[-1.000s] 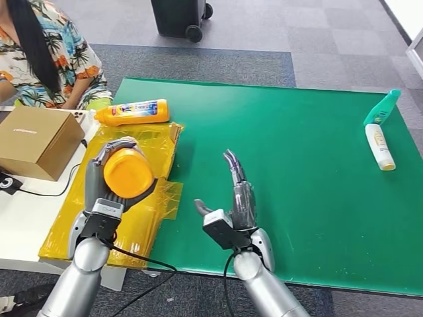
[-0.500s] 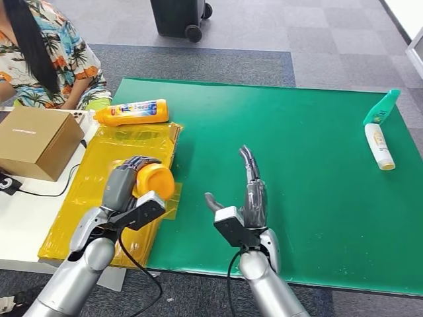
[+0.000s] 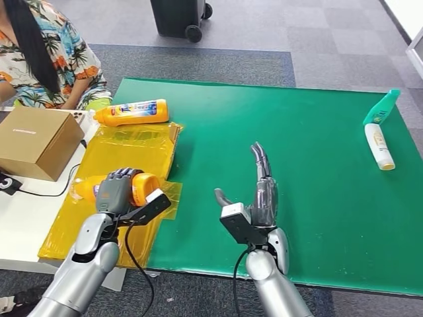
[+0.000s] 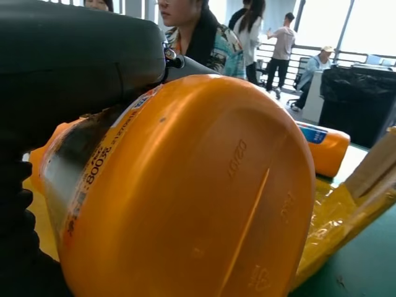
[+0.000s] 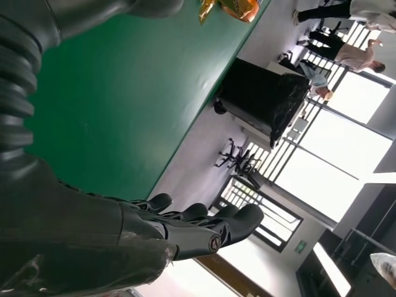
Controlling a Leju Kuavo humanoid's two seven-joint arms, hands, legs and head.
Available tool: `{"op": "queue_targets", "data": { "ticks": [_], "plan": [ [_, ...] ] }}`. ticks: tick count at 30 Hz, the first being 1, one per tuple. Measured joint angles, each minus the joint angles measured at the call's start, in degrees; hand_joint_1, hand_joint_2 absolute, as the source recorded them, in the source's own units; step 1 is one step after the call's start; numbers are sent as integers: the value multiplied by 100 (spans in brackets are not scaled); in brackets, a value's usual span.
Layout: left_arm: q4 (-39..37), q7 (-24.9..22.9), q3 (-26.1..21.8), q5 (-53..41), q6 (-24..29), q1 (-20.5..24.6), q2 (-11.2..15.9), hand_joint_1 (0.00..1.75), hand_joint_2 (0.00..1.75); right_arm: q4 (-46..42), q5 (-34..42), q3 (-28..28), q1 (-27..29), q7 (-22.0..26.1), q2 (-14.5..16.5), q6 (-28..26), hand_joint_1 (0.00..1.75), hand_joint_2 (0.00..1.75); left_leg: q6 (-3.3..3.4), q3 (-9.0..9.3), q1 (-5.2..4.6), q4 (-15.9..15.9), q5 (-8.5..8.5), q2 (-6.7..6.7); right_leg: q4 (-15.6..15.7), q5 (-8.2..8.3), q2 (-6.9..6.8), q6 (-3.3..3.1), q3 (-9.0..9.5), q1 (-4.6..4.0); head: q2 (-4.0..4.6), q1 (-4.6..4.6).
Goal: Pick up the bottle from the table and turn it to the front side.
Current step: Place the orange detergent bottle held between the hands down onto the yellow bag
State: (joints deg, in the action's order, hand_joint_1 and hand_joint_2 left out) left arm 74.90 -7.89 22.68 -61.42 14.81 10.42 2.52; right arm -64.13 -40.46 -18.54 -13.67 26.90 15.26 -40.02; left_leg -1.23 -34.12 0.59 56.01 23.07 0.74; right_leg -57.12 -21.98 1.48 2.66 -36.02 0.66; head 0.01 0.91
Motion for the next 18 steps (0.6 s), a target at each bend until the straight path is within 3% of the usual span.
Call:
{"op": "queue_targets", "data": {
  "ticks": [3,18],
  "plan": [
    [-172,-58,-153,-108,61,67,-66,1,175,-26,4,3,3,-36,0,0,0,175,-2,2,0,0,-2,0,0,1,0,-2,1,0,0,-1],
    [-735,-67,-624,-394,299,162,-364,0,175,-44,25,-147,-24,-151,-7,0,0,175,-5,1,0,0,-4,0,0,4,0,-5,0,0,-1,1]
  ]
}}
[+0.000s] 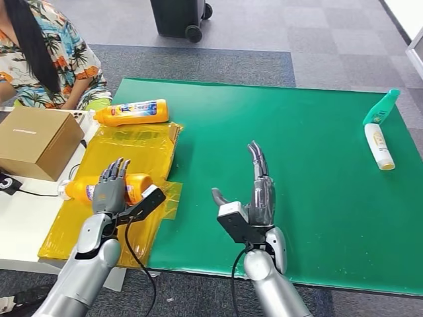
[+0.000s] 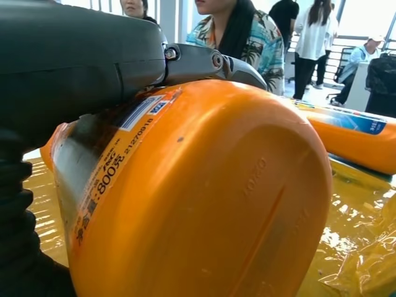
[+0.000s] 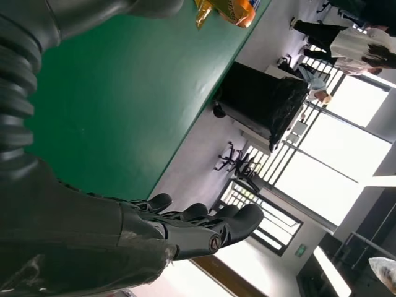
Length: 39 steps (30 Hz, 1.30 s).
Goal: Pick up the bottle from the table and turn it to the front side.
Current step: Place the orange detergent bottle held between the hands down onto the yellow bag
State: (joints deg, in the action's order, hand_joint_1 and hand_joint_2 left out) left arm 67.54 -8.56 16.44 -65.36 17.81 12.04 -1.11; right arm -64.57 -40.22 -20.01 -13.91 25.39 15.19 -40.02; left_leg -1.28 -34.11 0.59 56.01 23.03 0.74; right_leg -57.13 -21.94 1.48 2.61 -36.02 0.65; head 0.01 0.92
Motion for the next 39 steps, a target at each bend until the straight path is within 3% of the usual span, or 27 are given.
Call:
{"op": "queue_targets", "data": {
  "ticks": [11,17,22,28,39],
  "plan": [
    [17,270,-103,47,182,-2,-108,0,175,0,-140,-64,1,17,-5,0,0,175,0,-1,0,0,0,0,0,0,0,0,1,0,1,-1],
    [-3,204,-64,209,-799,199,28,0,175,-29,-45,-129,73,-14,-43,1,0,175,0,0,0,0,0,0,0,0,0,0,0,0,1,0],
    [-399,103,-21,317,-1178,600,251,0,175,-97,-1,-234,171,-57,-90,20,0,175,-8,1,1,0,-6,0,-2,4,0,-6,-2,-1,0,0],
    [-890,-121,-5,259,-1199,886,405,0,175,-157,-35,-274,256,-105,-120,42,0,175,-8,0,1,0,-7,0,-4,5,0,-6,-2,-2,1,-1],
    [-1121,-125,52,51,-1077,1089,520,0,175,-190,-66,-284,293,-122,-136,110,0,175,-8,-3,1,0,-7,0,-4,4,0,-6,-5,-1,2,-1]
  ]
}}
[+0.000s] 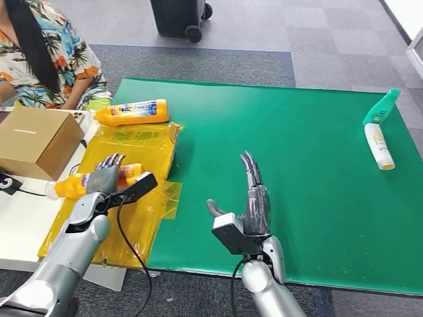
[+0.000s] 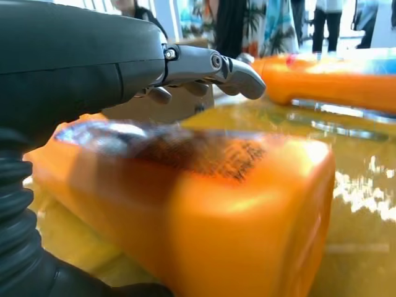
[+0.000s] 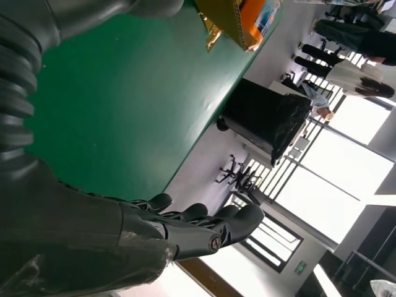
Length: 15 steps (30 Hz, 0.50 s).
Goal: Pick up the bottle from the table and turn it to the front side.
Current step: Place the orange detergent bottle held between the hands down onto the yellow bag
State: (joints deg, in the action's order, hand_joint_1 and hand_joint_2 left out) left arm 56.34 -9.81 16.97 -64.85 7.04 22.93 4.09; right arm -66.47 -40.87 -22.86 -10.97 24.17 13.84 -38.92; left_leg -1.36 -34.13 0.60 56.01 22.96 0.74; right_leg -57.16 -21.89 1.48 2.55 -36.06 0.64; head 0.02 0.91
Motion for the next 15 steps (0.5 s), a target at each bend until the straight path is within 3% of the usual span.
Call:
{"op": "queue_targets", "data": {
  "ticks": [4,9,12,15],
  "plan": [
    [14,5,2,-284,532,78,-13,0,175,1,-6,-41,-6,0,0,2,0,175,-1,0,1,0,-1,0,-2,0,0,0,0,0,-1,0],
    [356,255,-19,-583,1633,-22,-116,0,175,23,61,-113,-32,24,0,-57,0,175,-1,-2,0,0,-1,1,-2,0,0,0,3,0,-1,-1],
    [825,859,-57,-366,2582,-270,-223,0,175,82,130,-143,-83,155,8,-78,0,175,1,-4,0,0,1,1,-2,0,0,0,2,1,-1,-1],
    [1479,1998,-125,479,3163,-609,-390,0,175,204,185,-152,-176,384,42,-84,0,175,1,-6,0,0,2,1,-2,0,0,0,1,1,-1,-1]
  ]
}}
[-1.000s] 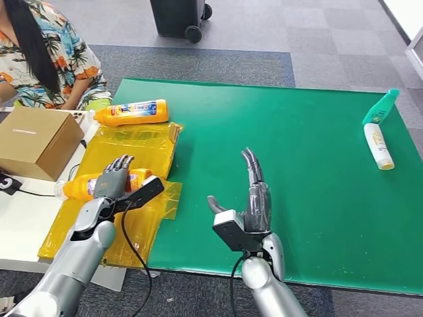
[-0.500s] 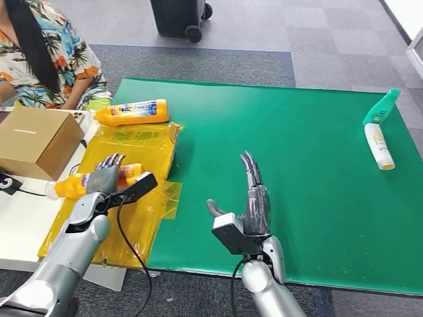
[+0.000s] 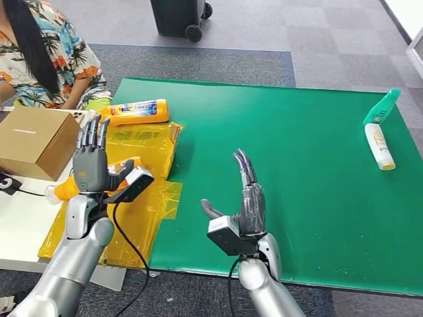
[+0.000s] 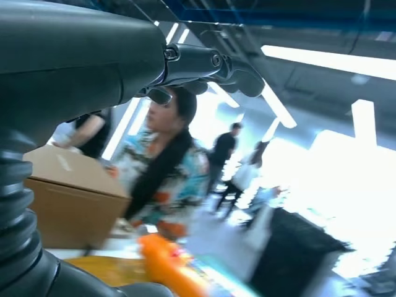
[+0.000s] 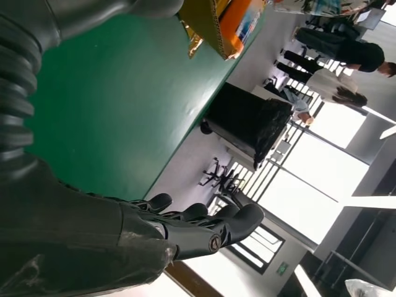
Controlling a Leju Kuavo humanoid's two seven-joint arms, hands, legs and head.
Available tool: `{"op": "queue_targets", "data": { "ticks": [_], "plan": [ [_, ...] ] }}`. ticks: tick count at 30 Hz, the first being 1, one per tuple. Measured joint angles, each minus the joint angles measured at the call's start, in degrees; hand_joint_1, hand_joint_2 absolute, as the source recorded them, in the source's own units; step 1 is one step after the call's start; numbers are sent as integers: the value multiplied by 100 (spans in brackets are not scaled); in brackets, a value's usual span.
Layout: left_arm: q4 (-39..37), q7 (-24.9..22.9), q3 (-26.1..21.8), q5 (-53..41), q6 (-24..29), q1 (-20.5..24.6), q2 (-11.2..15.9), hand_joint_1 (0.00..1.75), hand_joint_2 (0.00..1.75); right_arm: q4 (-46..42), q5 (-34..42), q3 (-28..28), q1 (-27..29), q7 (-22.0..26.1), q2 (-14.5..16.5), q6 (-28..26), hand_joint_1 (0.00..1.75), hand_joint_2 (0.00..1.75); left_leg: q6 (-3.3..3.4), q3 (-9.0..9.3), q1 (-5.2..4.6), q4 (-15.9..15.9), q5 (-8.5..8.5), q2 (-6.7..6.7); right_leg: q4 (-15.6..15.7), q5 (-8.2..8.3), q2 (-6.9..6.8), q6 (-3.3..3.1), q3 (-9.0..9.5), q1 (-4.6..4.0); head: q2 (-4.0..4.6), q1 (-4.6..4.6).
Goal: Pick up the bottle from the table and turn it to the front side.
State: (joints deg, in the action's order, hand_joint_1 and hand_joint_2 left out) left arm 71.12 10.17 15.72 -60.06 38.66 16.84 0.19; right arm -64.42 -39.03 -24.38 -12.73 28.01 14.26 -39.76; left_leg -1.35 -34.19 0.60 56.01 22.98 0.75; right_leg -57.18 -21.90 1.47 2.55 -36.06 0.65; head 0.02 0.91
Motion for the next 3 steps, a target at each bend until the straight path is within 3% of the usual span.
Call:
{"op": "queue_targets", "data": {
  "ticks": [3],
  "plan": [
    [620,1137,-93,948,123,-321,-207,0,175,101,48,4,-53,183,26,-5,0,175,1,-2,0,0,1,0,0,0,-1,0,0,0,0,0]
  ]
}}
